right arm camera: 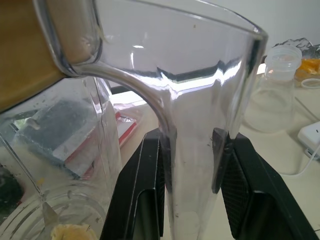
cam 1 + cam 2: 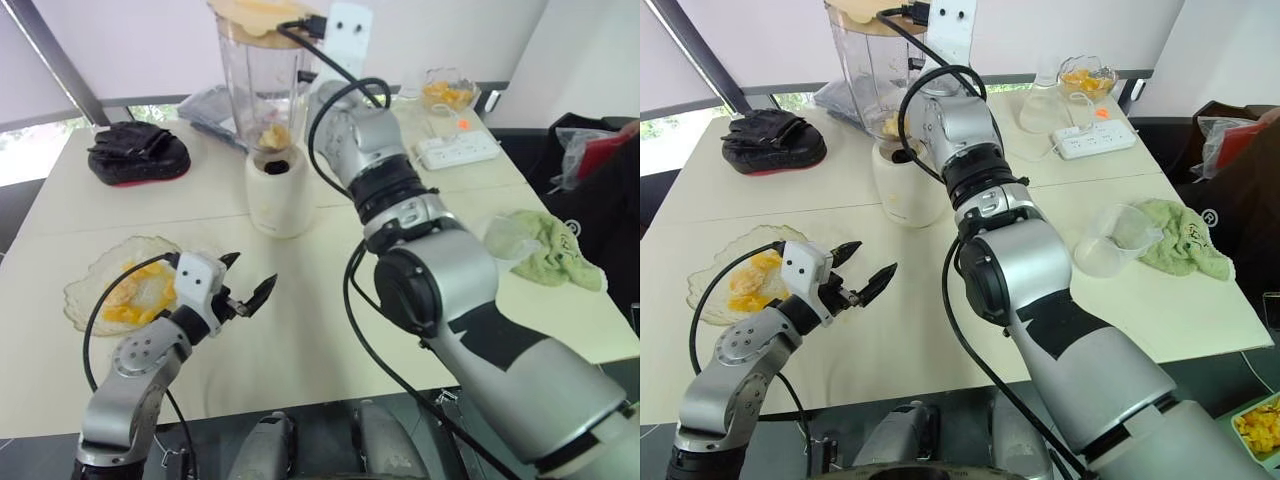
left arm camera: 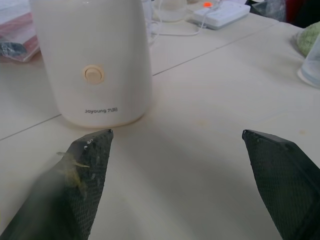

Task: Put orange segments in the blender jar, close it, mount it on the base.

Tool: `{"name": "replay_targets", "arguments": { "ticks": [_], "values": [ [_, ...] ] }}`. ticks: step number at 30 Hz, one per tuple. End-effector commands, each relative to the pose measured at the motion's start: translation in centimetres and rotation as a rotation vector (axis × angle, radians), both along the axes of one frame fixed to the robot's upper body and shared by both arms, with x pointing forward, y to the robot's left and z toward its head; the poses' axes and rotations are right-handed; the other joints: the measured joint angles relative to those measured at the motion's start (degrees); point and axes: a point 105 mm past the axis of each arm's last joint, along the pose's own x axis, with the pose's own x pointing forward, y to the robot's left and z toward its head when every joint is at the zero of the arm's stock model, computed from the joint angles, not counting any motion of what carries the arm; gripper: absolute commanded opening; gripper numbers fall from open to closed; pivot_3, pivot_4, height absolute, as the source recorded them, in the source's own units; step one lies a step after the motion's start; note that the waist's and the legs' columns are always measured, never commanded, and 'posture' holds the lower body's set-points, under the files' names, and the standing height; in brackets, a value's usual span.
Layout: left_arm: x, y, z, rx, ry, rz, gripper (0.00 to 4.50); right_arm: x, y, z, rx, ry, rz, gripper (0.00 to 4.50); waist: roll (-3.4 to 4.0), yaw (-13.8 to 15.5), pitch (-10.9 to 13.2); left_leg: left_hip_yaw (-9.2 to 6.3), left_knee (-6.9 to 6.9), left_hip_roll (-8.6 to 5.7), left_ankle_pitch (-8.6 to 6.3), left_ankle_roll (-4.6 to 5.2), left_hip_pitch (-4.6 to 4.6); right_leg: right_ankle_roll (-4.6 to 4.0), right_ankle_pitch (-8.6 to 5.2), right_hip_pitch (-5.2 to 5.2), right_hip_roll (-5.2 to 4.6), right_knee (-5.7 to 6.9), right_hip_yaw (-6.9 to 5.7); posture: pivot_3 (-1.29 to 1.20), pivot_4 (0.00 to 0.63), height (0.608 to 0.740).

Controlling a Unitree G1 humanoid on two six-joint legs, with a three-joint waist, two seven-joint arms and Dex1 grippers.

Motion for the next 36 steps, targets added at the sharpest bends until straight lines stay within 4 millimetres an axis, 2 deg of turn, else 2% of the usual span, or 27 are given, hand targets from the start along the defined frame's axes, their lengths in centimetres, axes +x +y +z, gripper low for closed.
{"name": "replay_targets", "arguments": {
  "ticks": [1, 12, 19, 26, 36],
  "values": [
    [-0.3, -0.6, 0.8, 0.003, -0.037, -0.035, 4.31, -0.6, 0.0, 1.4, -0.024, -0.056, -0.013, 0.93, 0.0, 0.04, 0.0, 0.0, 0.0, 0.0, 0.0, 0.0, 0.0, 0.0, 0.0, 0.01, 0.0, 0.0, 0.0, 0.0, 0.15, 0.74],
    [0.1, -0.6, 0.5, 0.016, -0.035, -0.064, 4.31, -1.9, -0.7, 1.9, -0.102, -0.086, 0.003, 0.93, -0.01, 0.21, -0.01, -0.01, 0.05, 0.0, 0.0, 0.0, 0.02, 0.0, 0.0, 0.04, 0.0, 0.03, 0.0, 0.0, 0.15, 0.74],
    [0.3, -0.7, 0.5, 0.02, -0.033, -0.081, 4.31, -2.4, -0.8, 1.2, -0.102, -0.082, -0.006, 0.93, -0.02, 0.25, -0.02, -0.01, 0.07, 0.0, 0.0, 0.0, 0.03, 0.0, 0.0, 0.03, 0.0, 0.06, 0.0, 0.0, 0.15, 0.74],
    [0.3, -0.7, 0.4, 0.028, -0.03, -0.088, 4.31, -3.1, 0.0, 1.1, -0.087, -0.098, 0.01, 0.93, -0.02, -0.2, -0.02, -0.01, 0.06, 0.0, 0.0, -0.01, 0.04, 0.0, 0.0, 0.02, 0.0, 0.11, 0.0, 0.0, 0.15, 0.74],
    [-0.1, -0.6, 0.3, 0.028, -0.026, -0.075, 4.31, -3.7, 1.3, 2.1, -0.077, -0.169, 0.027, 0.93, -0.02, -1.23, -0.02, -0.02, 0.05, 0.0, 0.01, -0.01, 0.05, 0.0, 0.0, 0.0, 0.01, 0.13, 0.0, 0.0, 0.15, 0.74]
  ]
}}
